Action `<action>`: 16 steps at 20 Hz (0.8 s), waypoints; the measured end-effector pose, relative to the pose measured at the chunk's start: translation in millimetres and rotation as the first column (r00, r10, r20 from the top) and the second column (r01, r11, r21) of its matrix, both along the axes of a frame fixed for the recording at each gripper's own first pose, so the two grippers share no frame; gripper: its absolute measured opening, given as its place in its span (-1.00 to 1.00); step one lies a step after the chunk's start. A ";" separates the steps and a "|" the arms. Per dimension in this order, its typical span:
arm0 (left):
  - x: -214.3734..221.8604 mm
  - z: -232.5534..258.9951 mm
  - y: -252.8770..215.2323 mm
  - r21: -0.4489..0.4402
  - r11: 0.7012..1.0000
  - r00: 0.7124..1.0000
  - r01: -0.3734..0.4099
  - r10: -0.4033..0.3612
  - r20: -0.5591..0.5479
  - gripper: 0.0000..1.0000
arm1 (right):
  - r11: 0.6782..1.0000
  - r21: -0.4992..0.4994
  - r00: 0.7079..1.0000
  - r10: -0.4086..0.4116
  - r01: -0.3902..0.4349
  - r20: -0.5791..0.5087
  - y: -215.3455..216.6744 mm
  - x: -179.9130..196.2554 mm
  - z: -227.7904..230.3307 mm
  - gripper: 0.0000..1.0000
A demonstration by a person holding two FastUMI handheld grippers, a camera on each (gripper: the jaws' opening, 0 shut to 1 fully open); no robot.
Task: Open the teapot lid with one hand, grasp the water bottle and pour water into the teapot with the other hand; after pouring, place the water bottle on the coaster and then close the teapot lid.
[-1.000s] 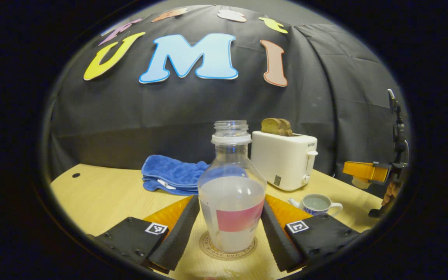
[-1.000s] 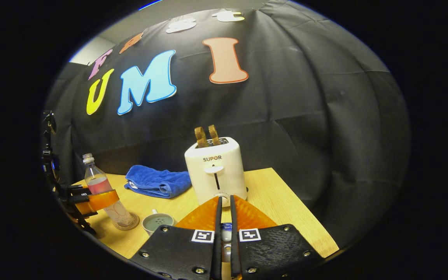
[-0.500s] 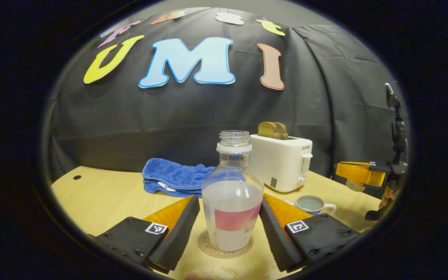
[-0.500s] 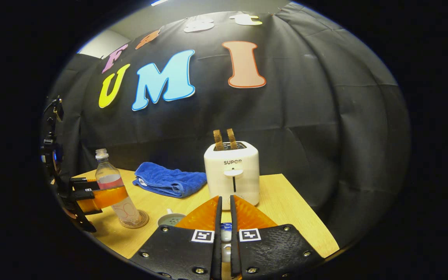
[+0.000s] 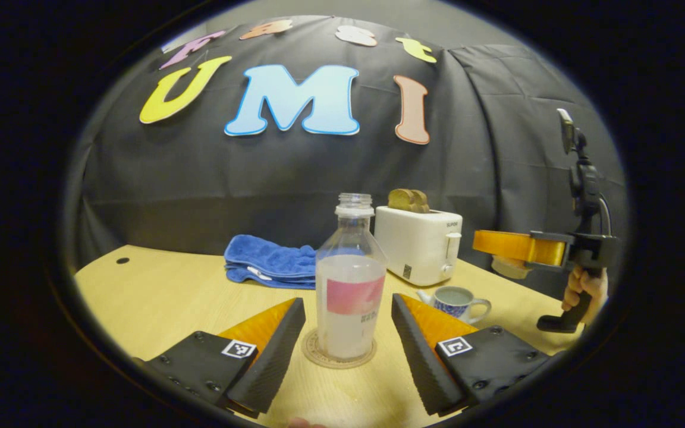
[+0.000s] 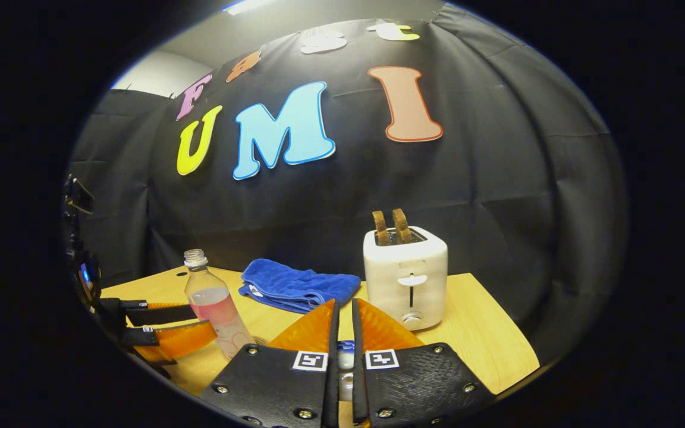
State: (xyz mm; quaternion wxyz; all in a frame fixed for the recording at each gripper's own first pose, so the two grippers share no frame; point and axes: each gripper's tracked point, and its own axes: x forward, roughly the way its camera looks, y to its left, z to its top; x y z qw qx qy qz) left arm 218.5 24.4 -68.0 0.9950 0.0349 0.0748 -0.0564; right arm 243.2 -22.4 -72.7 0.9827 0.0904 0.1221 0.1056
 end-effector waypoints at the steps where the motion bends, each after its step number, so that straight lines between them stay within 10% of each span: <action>1: -8.3 -1.3 0.2 -0.002 1.000 1.000 -0.005 0.005 0.000 1.00 | 1.000 0.016 1.000 0.012 -0.012 -0.011 6.0 2.8 -1.3 -0.82; 16: -68.7 14.2 -29.2 -0.048 0.998 0.997 0.035 -0.031 0.070 1.00 | 0.993 0.112 0.992 0.044 -0.031 -0.121 45.1 39.2 -59.9 -0.82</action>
